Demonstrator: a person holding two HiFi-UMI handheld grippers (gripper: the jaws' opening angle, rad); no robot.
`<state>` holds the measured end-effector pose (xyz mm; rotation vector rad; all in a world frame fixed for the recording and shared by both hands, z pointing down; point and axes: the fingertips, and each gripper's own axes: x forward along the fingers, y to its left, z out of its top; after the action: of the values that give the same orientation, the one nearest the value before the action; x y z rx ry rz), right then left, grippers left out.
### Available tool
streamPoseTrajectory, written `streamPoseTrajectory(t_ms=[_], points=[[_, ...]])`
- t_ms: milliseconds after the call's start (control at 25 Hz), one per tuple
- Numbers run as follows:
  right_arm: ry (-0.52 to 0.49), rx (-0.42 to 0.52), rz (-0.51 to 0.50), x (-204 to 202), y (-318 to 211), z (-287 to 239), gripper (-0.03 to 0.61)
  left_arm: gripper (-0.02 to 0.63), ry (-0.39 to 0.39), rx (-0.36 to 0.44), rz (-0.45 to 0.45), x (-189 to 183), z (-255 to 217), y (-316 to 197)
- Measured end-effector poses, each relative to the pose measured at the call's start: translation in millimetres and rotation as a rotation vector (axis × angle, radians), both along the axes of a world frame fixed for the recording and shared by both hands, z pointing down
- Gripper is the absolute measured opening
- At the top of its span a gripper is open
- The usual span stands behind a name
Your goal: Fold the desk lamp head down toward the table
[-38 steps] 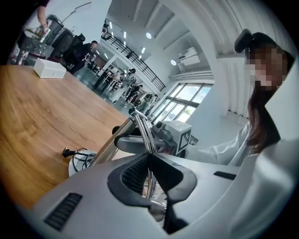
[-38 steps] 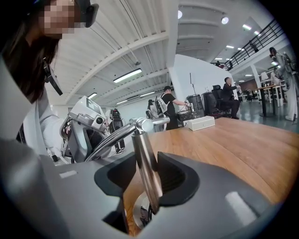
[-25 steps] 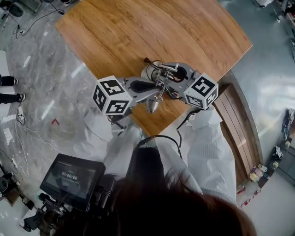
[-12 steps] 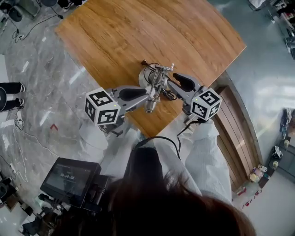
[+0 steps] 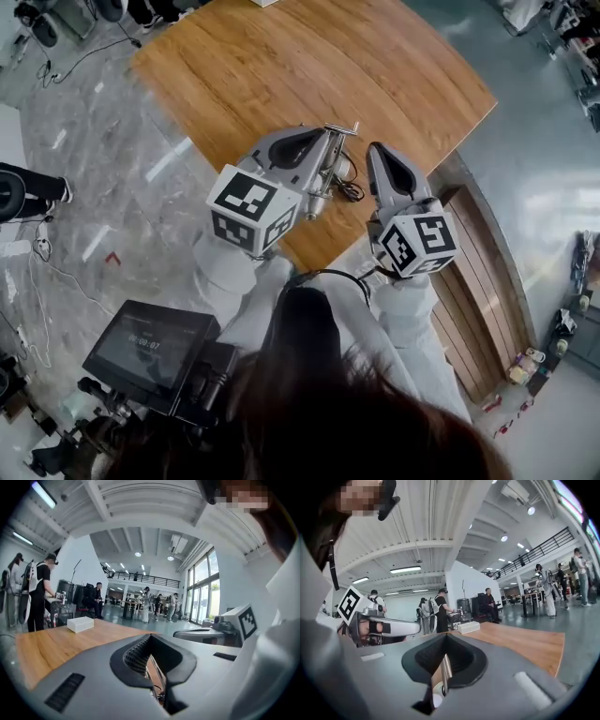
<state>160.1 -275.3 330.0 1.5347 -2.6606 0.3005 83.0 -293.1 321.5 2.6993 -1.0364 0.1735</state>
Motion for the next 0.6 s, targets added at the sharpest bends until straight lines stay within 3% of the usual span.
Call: streamPoseTrajectory(t_ms=[120, 320, 600], points=[[0.034, 0.02, 0.074, -5.3, 8.1, -15.7, 0.002, 0.002, -0.009, 0.059, -0.013, 8.1, -15.7, 4.1], [0.047, 0.01, 0.061, -24.5, 9.2, -6.3, 0.002, 0.002, -0.019, 0.063, -0.046, 0.8, -9.0, 4.0], [0.021, 0.021, 0.071, -20.7, 9.8, -5.9, 0.0, 0.002, -0.031, 0.064, -0.058, -3.3, -5.4, 1.7]])
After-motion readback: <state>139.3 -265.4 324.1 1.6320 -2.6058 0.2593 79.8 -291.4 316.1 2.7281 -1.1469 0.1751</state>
